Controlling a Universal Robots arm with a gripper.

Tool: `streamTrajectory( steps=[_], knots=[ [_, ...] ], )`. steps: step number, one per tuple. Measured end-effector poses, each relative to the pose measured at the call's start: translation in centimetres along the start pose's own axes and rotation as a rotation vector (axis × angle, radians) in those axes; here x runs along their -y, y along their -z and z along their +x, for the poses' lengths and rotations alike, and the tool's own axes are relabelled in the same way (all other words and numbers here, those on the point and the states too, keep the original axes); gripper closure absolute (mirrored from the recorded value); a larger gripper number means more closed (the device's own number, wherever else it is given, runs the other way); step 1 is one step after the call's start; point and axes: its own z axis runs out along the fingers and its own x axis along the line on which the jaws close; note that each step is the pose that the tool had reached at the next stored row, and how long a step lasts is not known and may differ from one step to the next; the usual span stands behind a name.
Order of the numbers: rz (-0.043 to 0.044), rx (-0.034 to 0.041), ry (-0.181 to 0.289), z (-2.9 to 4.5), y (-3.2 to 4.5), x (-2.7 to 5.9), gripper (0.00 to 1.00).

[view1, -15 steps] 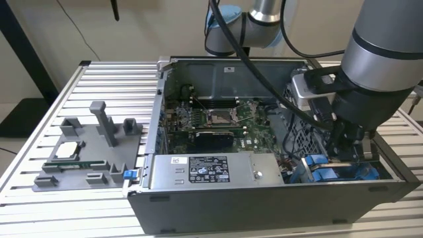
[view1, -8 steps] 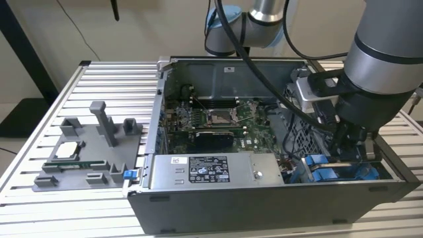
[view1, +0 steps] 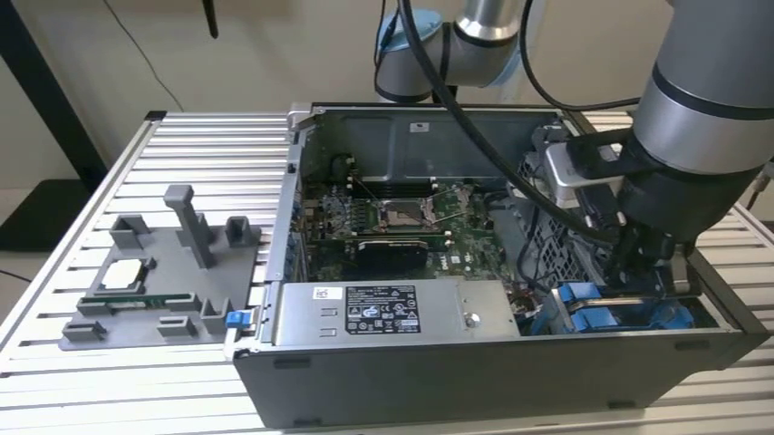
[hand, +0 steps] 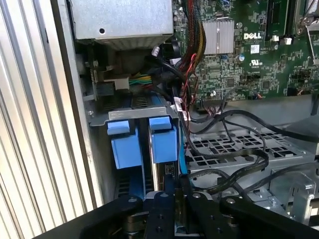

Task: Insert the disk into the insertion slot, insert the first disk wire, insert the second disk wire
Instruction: 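Insert the second disk wire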

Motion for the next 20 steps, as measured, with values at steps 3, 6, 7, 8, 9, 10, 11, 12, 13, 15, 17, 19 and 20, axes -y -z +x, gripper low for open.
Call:
streamTrajectory(
  steps=[3,6,7,8,9,10,11,12,13,15,17,19,20],
  knots=[
    [0.0,-0.0001,0.0,0.0,-0.06,0.05,1.0],
    [0.0002,-0.0015,0.0,0.02,-0.23,0.03,1.0],
    [0.0003,-0.0014,0.0,0.04,-0.37,0.01,1.0],
    [0.0002,-0.001,0.0,0.07,-0.55,-0.04,1.0],
    [0.0003,-0.0016,0.0,0.08,-0.7,-0.07,1.0],
    [0.0003,-0.0029,0.001,0.1,-0.82,-0.09,1.0],
    [0.0003,-0.0031,0.001,0.11,-0.86,-0.1,1.0],
    [0.0002,-0.0028,0.001,0.11,-0.88,-0.11,1.0],
    [0.0001,-0.002,0.001,0.11,-0.87,-0.11,1.0],
    [-0.0003,0.0013,0.0,0.05,-0.38,-0.02,1.0],
    [0.0001,-0.0002,0.0,-0.05,0.33,0.15,0.0],
    [0.0001,0.0003,0.0,-0.12,0.85,0.27,0.0],
    [0.0,0.001,0.0,-0.17,1.31,0.37,0.0]
  ],
)
